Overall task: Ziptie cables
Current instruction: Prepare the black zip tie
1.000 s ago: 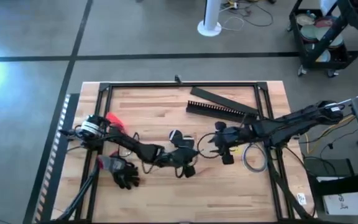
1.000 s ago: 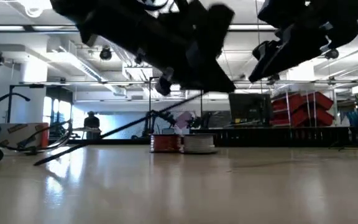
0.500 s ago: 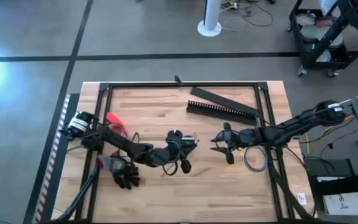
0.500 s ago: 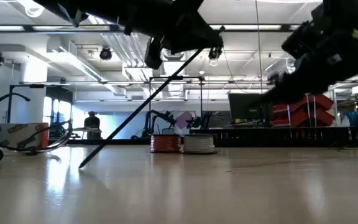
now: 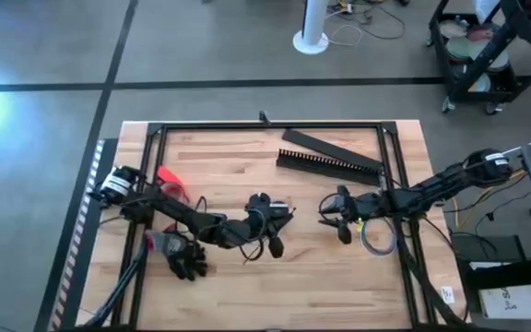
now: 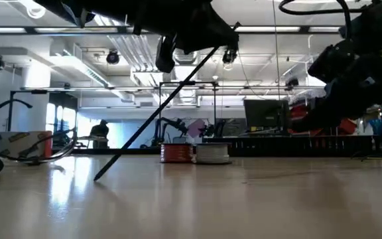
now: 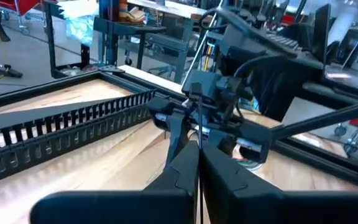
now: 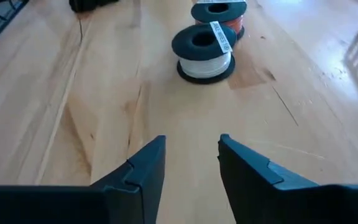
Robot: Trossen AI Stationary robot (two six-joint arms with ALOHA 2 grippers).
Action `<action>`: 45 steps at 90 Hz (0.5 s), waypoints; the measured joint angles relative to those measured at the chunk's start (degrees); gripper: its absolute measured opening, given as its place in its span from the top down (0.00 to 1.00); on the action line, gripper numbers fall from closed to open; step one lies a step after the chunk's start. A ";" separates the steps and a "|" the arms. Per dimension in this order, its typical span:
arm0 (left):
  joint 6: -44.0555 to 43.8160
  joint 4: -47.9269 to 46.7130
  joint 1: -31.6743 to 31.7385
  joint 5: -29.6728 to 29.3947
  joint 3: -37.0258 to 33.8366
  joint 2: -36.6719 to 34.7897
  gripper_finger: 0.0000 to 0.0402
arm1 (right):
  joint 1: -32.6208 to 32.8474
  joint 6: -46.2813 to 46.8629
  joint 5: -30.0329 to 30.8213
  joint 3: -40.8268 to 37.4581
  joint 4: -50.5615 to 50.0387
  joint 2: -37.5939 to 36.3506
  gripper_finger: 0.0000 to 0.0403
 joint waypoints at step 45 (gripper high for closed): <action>1.35 1.64 -1.15 -0.50 0.22 0.00 1.00 | 0.00 -0.78 -0.03 3.70 -0.02 0.00 0.76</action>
